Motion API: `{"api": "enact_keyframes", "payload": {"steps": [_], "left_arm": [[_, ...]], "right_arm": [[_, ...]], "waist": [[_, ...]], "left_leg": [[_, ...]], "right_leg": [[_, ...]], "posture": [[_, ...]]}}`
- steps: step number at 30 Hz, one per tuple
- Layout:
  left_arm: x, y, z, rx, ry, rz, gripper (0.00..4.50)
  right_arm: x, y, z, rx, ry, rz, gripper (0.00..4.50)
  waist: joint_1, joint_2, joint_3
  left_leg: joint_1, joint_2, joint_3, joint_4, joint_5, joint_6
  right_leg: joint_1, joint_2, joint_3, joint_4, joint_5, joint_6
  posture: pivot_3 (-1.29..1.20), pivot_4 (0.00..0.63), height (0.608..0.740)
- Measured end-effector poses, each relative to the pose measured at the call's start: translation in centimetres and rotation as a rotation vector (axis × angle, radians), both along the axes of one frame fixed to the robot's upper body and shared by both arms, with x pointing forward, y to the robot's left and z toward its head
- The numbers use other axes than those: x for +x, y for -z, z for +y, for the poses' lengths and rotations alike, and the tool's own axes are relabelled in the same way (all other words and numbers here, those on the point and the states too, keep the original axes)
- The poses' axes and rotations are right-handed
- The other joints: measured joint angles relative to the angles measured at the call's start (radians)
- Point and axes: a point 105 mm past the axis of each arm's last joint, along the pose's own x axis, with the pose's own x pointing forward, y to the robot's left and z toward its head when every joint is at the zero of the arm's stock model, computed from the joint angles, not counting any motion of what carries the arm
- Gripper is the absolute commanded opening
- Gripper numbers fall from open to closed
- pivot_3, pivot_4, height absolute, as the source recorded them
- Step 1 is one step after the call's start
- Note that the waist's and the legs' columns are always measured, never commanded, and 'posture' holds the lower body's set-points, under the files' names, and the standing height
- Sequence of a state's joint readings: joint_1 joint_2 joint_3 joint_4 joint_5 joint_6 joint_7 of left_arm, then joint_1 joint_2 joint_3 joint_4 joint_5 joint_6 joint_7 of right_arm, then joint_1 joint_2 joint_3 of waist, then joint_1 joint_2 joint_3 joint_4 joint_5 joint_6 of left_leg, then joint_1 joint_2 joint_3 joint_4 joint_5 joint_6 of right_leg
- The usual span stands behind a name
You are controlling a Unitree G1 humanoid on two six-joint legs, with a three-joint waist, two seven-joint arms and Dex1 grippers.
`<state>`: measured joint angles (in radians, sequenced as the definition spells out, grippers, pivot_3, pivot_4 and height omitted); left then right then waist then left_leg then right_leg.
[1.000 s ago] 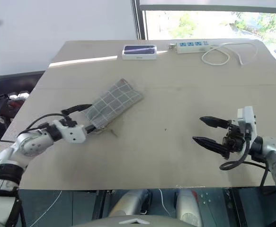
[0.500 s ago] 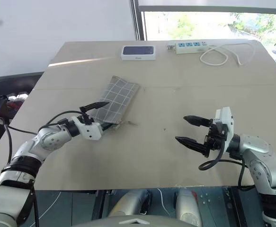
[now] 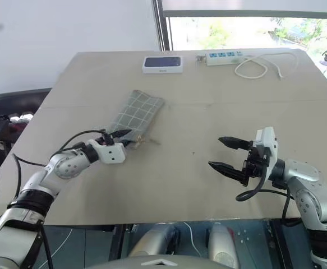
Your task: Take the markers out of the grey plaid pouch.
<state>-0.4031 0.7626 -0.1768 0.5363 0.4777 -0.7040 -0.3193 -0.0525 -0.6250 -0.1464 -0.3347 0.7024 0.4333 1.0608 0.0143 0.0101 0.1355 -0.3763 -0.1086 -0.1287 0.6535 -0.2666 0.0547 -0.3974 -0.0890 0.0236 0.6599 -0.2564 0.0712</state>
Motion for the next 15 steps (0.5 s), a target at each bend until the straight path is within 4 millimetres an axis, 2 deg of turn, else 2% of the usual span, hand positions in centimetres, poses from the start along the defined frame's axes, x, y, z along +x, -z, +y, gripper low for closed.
{"api": "enact_keyframes", "payload": {"steps": [11, 15], "left_arm": [[0.1, -0.3, -0.4, -0.004, -0.006, -0.001, 0.09], [-0.1, -0.6, -2.1, -0.029, 0.045, 0.006, 0.09]], "right_arm": [[0.4, 0.0, 0.3, -0.004, 0.014, 0.008, 4.5], [1.0, 0.2, 1.6, -0.046, 0.005, 0.002, 4.5]], "waist": [[0.0, 0.001, -0.001], [0.002, 0.0, 0.0]], "left_leg": [[0.0, 0.0, 0.0, 0.0, 0.0, 0.0], [-0.002, 0.0, -0.001, 0.0, 0.002, -0.004]], "right_leg": [[0.0, 0.0, 0.0, 0.0, 0.0, 0.0], [-0.001, 0.0, -0.001, -0.002, 0.0, 0.0]], "posture": [[0.0, 0.15, 0.74], [0.0, 0.15, 0.74]]}}
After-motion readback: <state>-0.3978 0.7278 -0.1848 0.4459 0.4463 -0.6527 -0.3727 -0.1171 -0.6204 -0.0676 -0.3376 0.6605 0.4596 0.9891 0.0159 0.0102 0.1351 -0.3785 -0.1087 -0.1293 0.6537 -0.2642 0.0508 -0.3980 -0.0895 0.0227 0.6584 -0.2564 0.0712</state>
